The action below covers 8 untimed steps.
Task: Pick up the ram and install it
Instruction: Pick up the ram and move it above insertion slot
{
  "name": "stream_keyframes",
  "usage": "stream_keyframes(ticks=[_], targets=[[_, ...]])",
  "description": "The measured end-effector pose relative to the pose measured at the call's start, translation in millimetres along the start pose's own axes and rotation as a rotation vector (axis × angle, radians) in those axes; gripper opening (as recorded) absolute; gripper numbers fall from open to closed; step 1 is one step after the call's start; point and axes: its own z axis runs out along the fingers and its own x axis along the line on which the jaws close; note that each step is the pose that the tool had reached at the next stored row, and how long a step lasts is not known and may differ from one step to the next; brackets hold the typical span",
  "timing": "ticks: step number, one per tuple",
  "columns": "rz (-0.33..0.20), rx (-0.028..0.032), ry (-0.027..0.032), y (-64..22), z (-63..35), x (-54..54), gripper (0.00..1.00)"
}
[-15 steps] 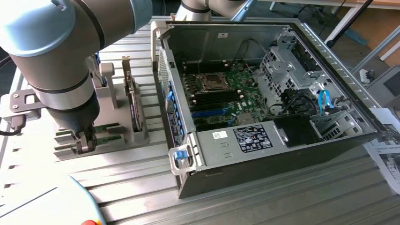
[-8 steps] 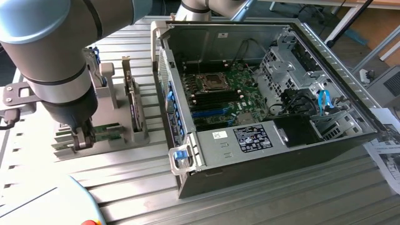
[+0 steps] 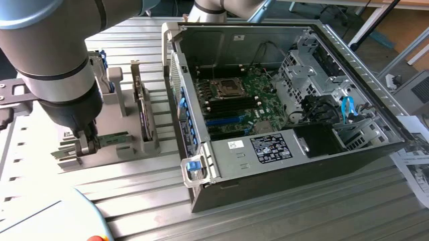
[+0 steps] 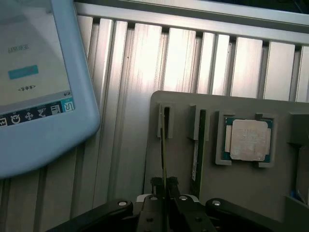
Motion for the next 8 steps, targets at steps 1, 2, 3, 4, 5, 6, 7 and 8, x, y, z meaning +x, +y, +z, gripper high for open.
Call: stream_keyframes(ticks=[1, 2, 3, 4, 5, 6, 7, 8], targets=[[0.0, -0.0001, 0.0, 0.1, -2.6, 0.0, 0.15], [0.0, -0.0001, 0.0, 0.3, -5.4, -0.1, 0.15], [0.0, -0.0001, 0.0001, 0.4, -8.9, -0.2, 0.15], [0.0, -0.0001, 0.0001, 0.7, -15.3, -0.4, 0.15], [0.0, -0.0001, 0.0001, 1.0, -20.6, -0.5, 0.15], [0.0, 0.0, 0.0, 1.2, -24.4, -0.6, 0.15], [0.0, -0.0001, 0.0, 1.3, -26.9, -0.7, 0.15], [0.0, -0.0001, 0.0001, 1.4, -29.3, -0.7, 0.15]])
